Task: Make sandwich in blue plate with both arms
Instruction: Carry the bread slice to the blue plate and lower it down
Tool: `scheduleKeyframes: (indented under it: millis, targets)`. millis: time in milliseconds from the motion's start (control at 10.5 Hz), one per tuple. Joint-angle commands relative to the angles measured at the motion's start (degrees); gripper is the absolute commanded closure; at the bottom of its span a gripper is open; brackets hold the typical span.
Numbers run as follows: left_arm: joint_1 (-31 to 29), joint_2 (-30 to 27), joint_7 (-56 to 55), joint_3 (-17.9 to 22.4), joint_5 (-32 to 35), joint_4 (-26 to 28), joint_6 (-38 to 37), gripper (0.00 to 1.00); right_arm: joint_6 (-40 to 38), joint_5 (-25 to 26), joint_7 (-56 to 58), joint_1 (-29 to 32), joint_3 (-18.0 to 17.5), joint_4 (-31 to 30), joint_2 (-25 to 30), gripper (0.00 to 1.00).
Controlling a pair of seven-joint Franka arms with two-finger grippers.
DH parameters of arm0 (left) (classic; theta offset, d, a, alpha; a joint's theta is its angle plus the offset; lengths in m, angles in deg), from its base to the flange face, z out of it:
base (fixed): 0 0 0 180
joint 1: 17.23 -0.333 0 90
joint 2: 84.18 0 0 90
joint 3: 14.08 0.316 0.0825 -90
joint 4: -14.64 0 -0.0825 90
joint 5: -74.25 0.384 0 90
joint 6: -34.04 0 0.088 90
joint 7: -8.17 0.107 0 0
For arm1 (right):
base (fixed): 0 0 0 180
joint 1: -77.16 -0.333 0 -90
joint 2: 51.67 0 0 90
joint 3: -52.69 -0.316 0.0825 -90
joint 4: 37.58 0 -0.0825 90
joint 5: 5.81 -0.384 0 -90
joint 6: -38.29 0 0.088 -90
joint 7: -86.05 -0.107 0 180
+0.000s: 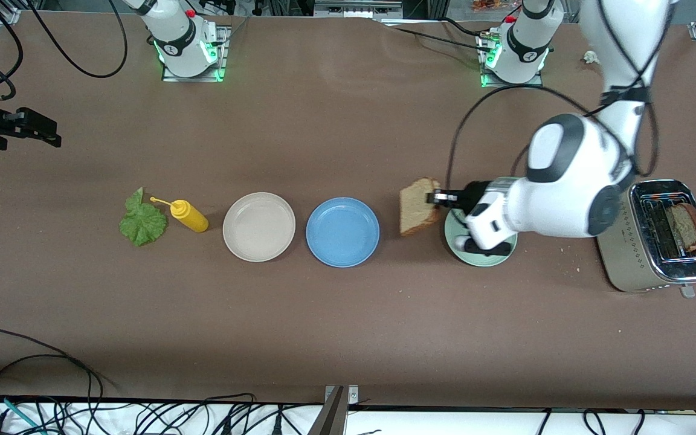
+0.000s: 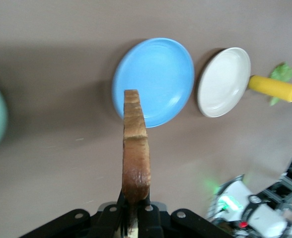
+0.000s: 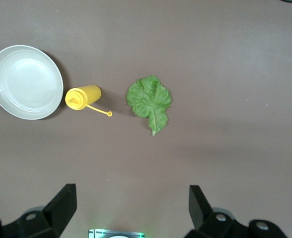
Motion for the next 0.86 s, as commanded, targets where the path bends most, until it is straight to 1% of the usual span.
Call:
scheduleKeyframes:
  millis: [0, 191, 381, 667, 763]
  targets:
    - [6.0, 5.0, -2.5, 0.9, -8.3, -1.5, 7.7, 1.0, -1.1, 0.2, 0.3, 0.1, 0.1, 1.1, -0.3, 0.0]
    - [9.0, 8.2, -2.4, 0.8, -12.9, -1.7, 12.2, 1.0, -1.1, 0.2, 0.3, 0.1, 0.1, 1.1, -0.3, 0.0]
    - [11.6, 10.4, -2.2, 0.9, -13.4, -2.2, 18.5, 1.0, -1.1, 0.2, 0.3, 0.1, 0.1, 1.1, -0.4, 0.0]
    - [13.4, 14.7, -2.2, 0.9, -13.4, -6.1, 22.2, 1.0, -1.0, 0.2, 0.2, 0.1, 0.2, 1.1, -0.3, 0.0]
    - [14.0, 15.5, -2.2, 0.9, -13.4, -6.3, 24.0, 1.0, -1.0, 0.2, 0.3, 0.1, 0.2, 1.1, -0.4, 0.0]
